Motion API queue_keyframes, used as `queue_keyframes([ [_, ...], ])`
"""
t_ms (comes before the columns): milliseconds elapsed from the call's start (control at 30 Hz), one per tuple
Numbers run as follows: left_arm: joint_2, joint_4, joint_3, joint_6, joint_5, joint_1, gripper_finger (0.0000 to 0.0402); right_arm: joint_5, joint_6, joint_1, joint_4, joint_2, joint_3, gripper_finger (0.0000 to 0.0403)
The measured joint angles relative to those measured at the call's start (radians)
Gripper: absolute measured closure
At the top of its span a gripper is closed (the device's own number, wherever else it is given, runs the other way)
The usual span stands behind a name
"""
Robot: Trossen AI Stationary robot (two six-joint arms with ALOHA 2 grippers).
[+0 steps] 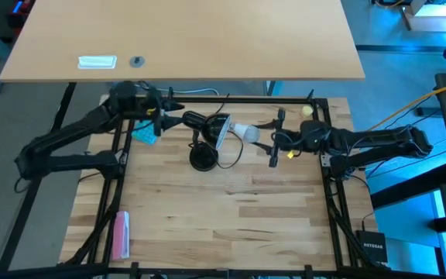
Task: Screw lightbulb
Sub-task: Insert the lightbulb into the black lamp
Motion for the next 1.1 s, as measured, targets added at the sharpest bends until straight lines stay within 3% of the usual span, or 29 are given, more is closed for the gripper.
queue_keyframes([
  [200,0.164,0.214,0.000,0.023,0.247,0.026,0.0086,-0.103,0.007,-0.058,-0.005,-0.007,0.000,0.0194],
  [400,0.254,0.289,0.000,0.083,0.307,0.014,0.0088,-0.194,0.008,-0.082,0.000,0.010,0.000,0.0194],
  [567,0.269,0.345,-0.002,0.068,0.357,0.013,0.0143,-0.223,-0.043,-0.079,0.014,0.054,0.000,0.0194],
  [700,0.269,0.343,-0.002,0.085,0.392,0.012,0.0149,-0.246,-0.117,-0.078,0.079,0.095,0.000,0.0194],
  [833,0.273,0.340,-0.002,0.137,0.527,0.013,0.0149,-0.297,-0.184,-0.078,0.120,0.112,0.000,0.0194],
  [967,0.299,0.326,-0.001,0.151,0.657,0.026,0.0150,-0.281,-0.266,-0.055,0.129,0.127,0.000,0.0194],
  [1100,0.351,0.357,0.004,0.147,0.725,0.033,0.0150,-0.194,-0.376,0.017,0.187,0.159,0.001,0.0194],
])
